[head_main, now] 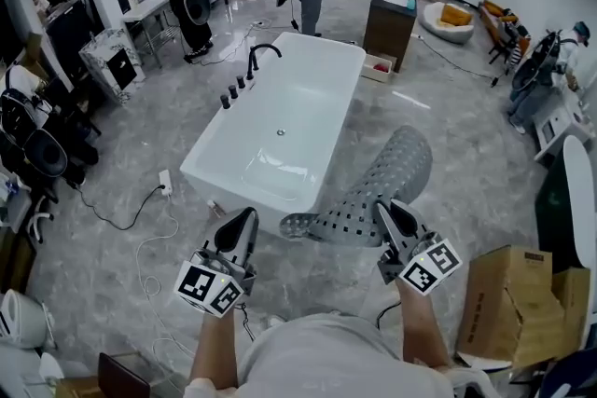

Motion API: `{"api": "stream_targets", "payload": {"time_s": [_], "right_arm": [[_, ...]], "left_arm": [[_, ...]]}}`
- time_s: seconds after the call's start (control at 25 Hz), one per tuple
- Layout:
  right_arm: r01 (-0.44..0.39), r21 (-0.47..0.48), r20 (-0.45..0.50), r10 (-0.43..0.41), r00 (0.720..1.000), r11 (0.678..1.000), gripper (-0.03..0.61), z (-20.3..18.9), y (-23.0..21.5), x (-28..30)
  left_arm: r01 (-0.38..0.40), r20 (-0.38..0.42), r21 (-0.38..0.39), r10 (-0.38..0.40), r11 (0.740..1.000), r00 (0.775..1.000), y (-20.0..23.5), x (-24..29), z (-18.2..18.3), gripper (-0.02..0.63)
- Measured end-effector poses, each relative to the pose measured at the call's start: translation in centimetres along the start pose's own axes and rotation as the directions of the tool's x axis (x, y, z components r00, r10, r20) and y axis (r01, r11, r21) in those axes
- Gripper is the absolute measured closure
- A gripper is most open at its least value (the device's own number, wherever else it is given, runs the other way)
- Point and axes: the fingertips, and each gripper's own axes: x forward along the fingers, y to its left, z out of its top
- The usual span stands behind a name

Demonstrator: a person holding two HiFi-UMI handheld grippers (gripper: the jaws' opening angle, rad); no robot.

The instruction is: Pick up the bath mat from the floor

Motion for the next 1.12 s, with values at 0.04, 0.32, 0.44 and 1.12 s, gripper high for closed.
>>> {"api": "stream_targets", "payload": {"time_s": [0.04, 0.32, 0.44, 1.12], "right_arm": [[0.001, -0.002, 0.005, -0.001, 1.0, 1.0, 0.514, 0.1, 0.0, -0.1], [0.027, 0.012, 0.005, -0.027, 1.0, 1.0, 0.512, -0.8, 0.2, -0.2], [0.037, 0.018, -0.003, -0.037, 0.999, 0.999, 0.512, -1.3, 0.1, -0.1], [0.048, 0.013, -0.04, -0.047, 0.998, 0.999, 0.512, -2.7, 0.6, -0.3]], "left_arm": [[0.0, 0.002, 0.004, 0.0, 1.0, 1.0, -0.1, 0.0, 0.0, 0.598], [-0.01, -0.014, 0.011, 0.01, 1.0, 1.0, 0.2, -0.5, -0.4, 0.598], [-0.003, -0.026, 0.022, 0.004, 1.0, 1.0, 0.2, -0.2, -0.5, 0.598], [0.003, -0.063, 0.007, -0.003, 1.0, 0.998, 0.4, -0.5, -1.5, 0.598]]}}
